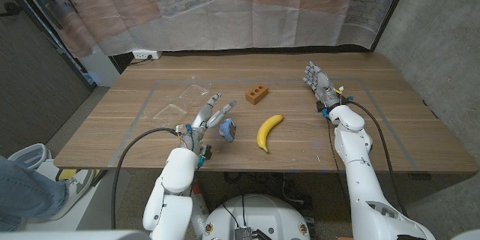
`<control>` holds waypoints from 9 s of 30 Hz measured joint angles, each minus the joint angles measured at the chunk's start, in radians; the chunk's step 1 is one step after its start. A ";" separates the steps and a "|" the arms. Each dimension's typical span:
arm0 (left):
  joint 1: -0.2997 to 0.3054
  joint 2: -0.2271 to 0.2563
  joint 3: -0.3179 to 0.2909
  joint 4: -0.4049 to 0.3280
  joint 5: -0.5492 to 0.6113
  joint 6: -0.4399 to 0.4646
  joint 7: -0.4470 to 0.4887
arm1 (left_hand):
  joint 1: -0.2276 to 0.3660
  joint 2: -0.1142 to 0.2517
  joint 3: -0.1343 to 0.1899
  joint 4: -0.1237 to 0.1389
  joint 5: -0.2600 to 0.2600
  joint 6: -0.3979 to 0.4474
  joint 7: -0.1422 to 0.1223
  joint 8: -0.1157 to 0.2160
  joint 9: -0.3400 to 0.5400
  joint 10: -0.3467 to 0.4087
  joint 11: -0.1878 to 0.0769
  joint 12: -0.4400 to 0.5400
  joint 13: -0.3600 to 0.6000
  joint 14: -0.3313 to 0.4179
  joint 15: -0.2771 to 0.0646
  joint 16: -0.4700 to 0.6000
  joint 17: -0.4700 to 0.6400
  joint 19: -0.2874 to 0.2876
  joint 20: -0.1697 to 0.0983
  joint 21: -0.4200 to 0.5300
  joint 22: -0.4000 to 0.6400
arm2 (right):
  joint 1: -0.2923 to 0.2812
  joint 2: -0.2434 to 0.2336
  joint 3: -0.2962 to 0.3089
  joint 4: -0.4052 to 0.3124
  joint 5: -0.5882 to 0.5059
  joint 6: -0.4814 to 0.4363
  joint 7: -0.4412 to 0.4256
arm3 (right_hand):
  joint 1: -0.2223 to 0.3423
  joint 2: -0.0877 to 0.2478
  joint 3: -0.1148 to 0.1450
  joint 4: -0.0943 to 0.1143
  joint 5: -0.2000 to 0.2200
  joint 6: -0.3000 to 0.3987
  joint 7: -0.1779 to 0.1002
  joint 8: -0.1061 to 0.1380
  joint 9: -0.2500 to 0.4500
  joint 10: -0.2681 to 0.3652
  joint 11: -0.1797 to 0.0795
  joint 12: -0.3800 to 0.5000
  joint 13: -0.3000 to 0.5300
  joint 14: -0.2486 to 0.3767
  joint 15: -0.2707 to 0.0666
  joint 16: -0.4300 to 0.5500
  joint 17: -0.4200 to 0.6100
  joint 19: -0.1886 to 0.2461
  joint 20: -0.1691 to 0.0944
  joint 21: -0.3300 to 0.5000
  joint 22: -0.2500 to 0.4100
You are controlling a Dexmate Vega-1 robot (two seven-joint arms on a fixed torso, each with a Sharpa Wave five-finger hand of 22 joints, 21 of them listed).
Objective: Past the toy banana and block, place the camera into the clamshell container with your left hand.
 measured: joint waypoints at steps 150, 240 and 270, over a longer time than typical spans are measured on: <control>-0.213 0.167 0.461 0.118 1.098 0.521 -0.343 | 0.221 -0.088 -0.110 -0.083 0.039 0.100 -0.164 0.019 0.019 0.046 -0.040 0.026 0.028 0.137 0.027 0.015 0.012 0.374 0.184 0.048 0.007 | 0.026 0.020 0.005 0.033 -0.010 -0.001 -0.006 | 0.000 0.000 -0.011 -0.011 0.000 0.012 -0.012 0.000 0.000 0.002 -0.009 0.000 0.000 0.029 -0.003 0.000 0.000 0.036 0.000 -0.048 0.000; -0.250 0.035 0.553 0.290 1.144 0.721 -0.218 | 0.865 0.126 0.093 -0.133 -0.145 0.534 -0.101 0.106 0.038 0.394 -0.108 0.140 0.081 0.639 -0.069 0.199 0.232 0.829 0.071 0.276 0.058 | 0.031 0.010 0.018 0.034 0.042 0.028 0.040 | 0.000 0.000 -0.018 -0.018 0.000 0.018 -0.018 0.000 0.000 0.011 -0.010 0.000 0.000 0.047 0.000 0.000 0.000 0.077 0.006 -0.071 0.000; -0.238 0.050 0.538 0.236 1.072 0.701 -0.173 | 0.900 0.104 0.114 -0.128 -0.131 0.601 -0.083 0.133 0.056 0.456 -0.102 0.174 0.116 0.672 -0.057 0.221 0.295 0.831 0.062 0.356 0.074 | 0.016 0.010 0.006 -0.002 0.049 0.028 0.040 | 0.000 0.000 -0.018 -0.018 0.000 0.018 -0.018 0.000 0.000 0.011 -0.010 0.000 0.000 0.052 -0.005 0.000 0.000 0.093 0.004 -0.071 0.000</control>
